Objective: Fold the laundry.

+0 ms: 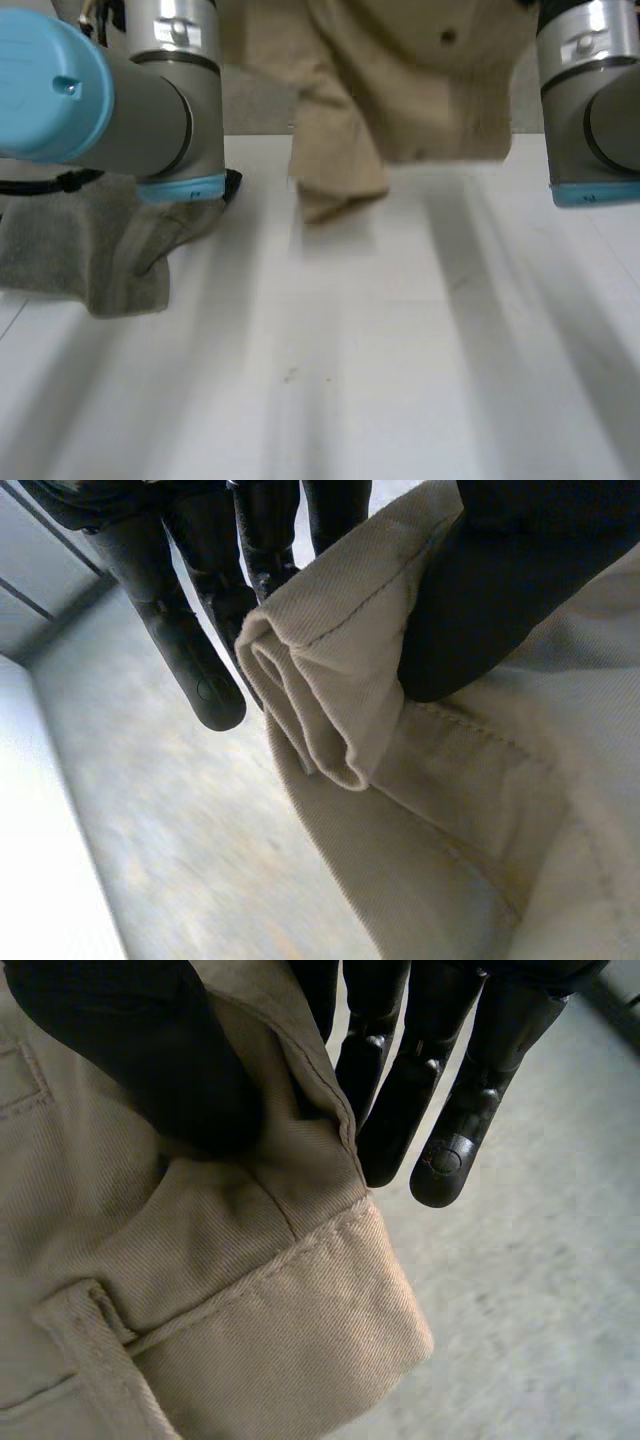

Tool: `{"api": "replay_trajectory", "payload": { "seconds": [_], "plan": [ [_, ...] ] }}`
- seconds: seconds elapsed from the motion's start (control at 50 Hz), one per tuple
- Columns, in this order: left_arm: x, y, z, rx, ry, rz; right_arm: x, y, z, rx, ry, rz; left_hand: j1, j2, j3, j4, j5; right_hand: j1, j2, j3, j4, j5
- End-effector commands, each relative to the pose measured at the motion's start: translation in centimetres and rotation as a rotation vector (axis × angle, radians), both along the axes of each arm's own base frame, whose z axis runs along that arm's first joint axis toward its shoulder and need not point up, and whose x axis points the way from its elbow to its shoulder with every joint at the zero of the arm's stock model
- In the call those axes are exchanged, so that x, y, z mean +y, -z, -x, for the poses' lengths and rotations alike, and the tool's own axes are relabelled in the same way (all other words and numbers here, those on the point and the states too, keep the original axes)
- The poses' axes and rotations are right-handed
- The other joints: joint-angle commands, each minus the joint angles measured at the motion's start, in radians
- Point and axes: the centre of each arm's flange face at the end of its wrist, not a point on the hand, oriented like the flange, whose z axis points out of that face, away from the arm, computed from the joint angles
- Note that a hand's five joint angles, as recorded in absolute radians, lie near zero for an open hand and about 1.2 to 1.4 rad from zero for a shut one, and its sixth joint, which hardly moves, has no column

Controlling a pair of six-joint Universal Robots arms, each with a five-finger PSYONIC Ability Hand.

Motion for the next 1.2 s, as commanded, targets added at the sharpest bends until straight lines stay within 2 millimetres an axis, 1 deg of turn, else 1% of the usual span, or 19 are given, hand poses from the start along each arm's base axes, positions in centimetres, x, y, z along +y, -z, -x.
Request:
{"api": "replay_trajectory", "payload": {
  "seconds": [0.02,0.04,0.1,0.12,0.18,0.2,0.24,0.26,0.28,0.34,0.42,0.58,0.6,0.64,0.72,0.8,0.88,0.94,1.2],
  "plan": [
    [1.1,3.1,-0.5,-0.058,0.013,-0.084,-0.4,2.4,-0.2,0.038,-0.004,-0.078,0.256,0.209,0.208,0.198,0.245,0.435,0.231,0.22,0.206,0.248],
    [1.1,4.0,-0.5,-0.075,0.014,-0.107,-0.5,4.1,-0.2,0.063,-0.005,-0.14,0.256,0.209,0.208,0.198,0.245,0.435,0.231,0.22,0.206,0.248],
    [1.5,8.3,-0.4,-0.158,0.028,-0.212,-0.5,6.8,-0.3,0.103,-0.007,-0.237,0.256,0.209,0.208,0.198,0.245,0.435,0.231,0.22,0.206,0.248],
    [1.7,10.2,-0.3,-0.198,0.042,-0.253,-0.3,8.6,-0.3,0.13,-0.008,-0.3,0.256,0.209,0.208,0.198,0.245,0.435,0.231,0.22,0.206,0.248],
    [2.2,13.2,-0.5,-0.263,0.053,-0.335,-0.1,11.7,-0.2,0.171,-0.01,-0.401,0.256,0.209,0.208,0.198,0.245,0.435,0.231,0.22,0.206,0.248],
    [2.4,15.6,-0.5,-0.309,0.058,-0.402,0.2,14.1,-0.1,0.204,-0.012,-0.475,0.256,0.209,0.208,0.198,0.245,0.435,0.231,0.22,0.206,0.248],
    [2.6,18.3,-0.5,-0.36,0.062,-0.48,0.5,16.3,-0.2,0.237,-0.018,-0.55,0.256,0.209,0.208,0.198,0.245,0.435,0.231,0.22,0.206,0.248],
    [2.9,19.5,-0.5,-0.385,0.067,-0.516,1.0,18.4,-0.2,0.272,-0.021,-0.62,0.256,0.209,0.208,0.198,0.245,0.435,0.231,0.22,0.206,0.248],
    [3.7,21.7,-0.3,-0.439,0.077,-0.583,1.3,19.4,-0.1,0.294,-0.022,-0.657,0.256,0.209,0.208,0.198,0.245,0.435,0.231,0.22,0.206,0.248],
    [4.9,23.9,-0.3,-0.503,0.095,-0.669,2.5,22.0,0.1,0.376,-0.017,-0.764,0.256,0.209,0.208,0.198,0.245,0.435,0.231,0.22,0.206,0.248],
    [7.1,26.4,-1.5,-0.6,0.104,-0.819,4.3,23.3,0.5,0.474,-0.017,-0.86,0.256,0.209,0.208,0.198,0.245,0.435,0.231,0.22,0.206,0.248],
    [11.0,24.1,-4.1,-0.642,0.113,-0.873,8.6,22.9,2.5,0.623,-0.024,-1.052,0.256,0.209,0.208,0.198,0.245,0.435,0.231,0.22,0.206,0.248],
    [11.3,23.8,-4.2,-0.64,0.113,-0.87,9.0,22.9,2.7,0.629,-0.024,-1.068,0.256,0.209,0.208,0.198,0.245,0.372,0.168,0.157,0.143,0.185],
    [12.0,23.5,-4.4,-0.642,0.12,-0.868,9.6,23.3,3.2,0.638,-0.019,-1.11,0.256,0.209,0.208,0.198,0.245,-0.107,-0.311,-0.322,-0.336,-0.294],
    [12.5,23.4,-4.1,-0.64,0.137,-0.865,9.8,23.8,3.2,0.596,-0.028,-1.116,0.256,0.209,0.208,0.198,0.245,-0.459,-0.662,-0.673,-0.688,-0.645],
    [12.0,23.0,-4.0,-0.607,0.14,-0.867,9.5,23.7,3.4,0.507,-0.032,-1.139,0.256,0.209,0.208,0.198,0.245,-0.492,-0.696,-0.707,-0.721,-0.678],
    [11.4,22.1,-3.5,-0.558,0.153,-0.851,7.9,23.3,5.4,0.357,0.0,-1.198,0.256,0.209,0.208,0.198,0.245,-0.489,-0.693,-0.704,-0.718,-0.675],
    [10.8,21.9,-3.2,-0.543,0.155,-0.85,7.7,22.9,6.4,0.267,-0.023,-1.248,0.256,0.209,0.208,0.198,0.245,-0.48,-0.684,-0.695,-0.709,-0.667],
    [8.1,18.5,-1.4,-0.441,0.194,-0.912,8.5,23.3,6.3,0.129,-0.121,-1.314,0.256,0.209,0.208,0.198,0.245,-0.471,-0.675,-0.686,-0.7,-0.658]
  ]
}}
